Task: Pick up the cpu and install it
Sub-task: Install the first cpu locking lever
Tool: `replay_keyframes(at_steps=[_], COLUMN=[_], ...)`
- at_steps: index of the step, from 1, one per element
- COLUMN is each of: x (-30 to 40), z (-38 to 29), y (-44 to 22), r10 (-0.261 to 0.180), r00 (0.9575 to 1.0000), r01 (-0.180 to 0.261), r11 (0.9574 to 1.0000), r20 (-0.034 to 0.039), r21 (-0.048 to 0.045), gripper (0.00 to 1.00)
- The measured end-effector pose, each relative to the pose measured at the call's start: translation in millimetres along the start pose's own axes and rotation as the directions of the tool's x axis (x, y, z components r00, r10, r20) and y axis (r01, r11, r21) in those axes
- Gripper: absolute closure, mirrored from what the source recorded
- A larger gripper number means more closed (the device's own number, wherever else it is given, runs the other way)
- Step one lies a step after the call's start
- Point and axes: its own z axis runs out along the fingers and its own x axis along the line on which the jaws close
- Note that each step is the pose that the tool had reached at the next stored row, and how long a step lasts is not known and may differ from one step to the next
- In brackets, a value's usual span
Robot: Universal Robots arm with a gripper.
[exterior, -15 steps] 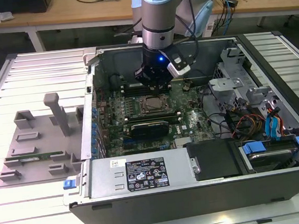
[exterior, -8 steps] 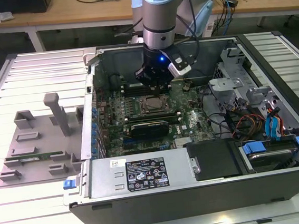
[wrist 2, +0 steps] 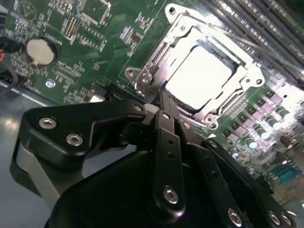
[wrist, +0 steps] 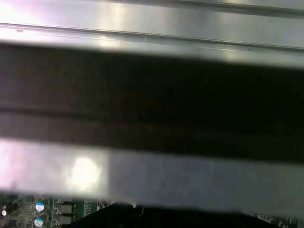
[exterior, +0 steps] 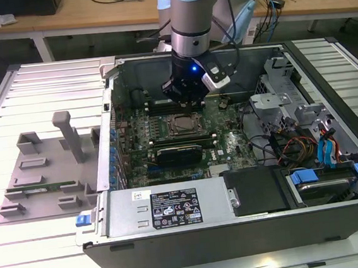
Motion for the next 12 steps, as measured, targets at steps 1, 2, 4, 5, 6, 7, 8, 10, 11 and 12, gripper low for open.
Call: replay_keyframes(at_steps=[1,2,4,5,6,7,8,10,11,12], x=[0.7,1.1,1.9,2.1,2.3,2.5,2.7,2.9,2.9,2.9], z=[0.0,-0.1,-0.2,-0.2,-0.2,-0.2,-0.2,-0.2,-0.5,-1.4], y=[-6.1,-10.4,-18.6,-21.5,-24.2,-26.5,-28.6,-30.1,-30.4,-30.6], r10=[0.0,0.0,0.0,0.0,0.0,0.0,0.0,0.0,0.0,0.0], r00=[1.0,1.0,1.0,1.0,1.0,1.0,1.0,1.0,1.0,1.0], r01=[0.0,0.0,0.0,0.0,0.0,0.0,0.0,0.0,0.0,0.0], r11=[1.0,1.0,1.0,1.0,1.0,1.0,1.0,1.0,1.0,1.0], r20=[0.0002,0.0001,0.0,0.0001,0.0001,0.0001,0.0001,0.0002,0.0,0.0], r21=[-0.0001,-0.0001,0.0,0.0,-0.0001,0.0,0.0,-0.0001,0.0001,0.0001], gripper=[0.89,0.89,0.89,0.89,0.89,0.89,0.89,0.89,0.89,0.89])
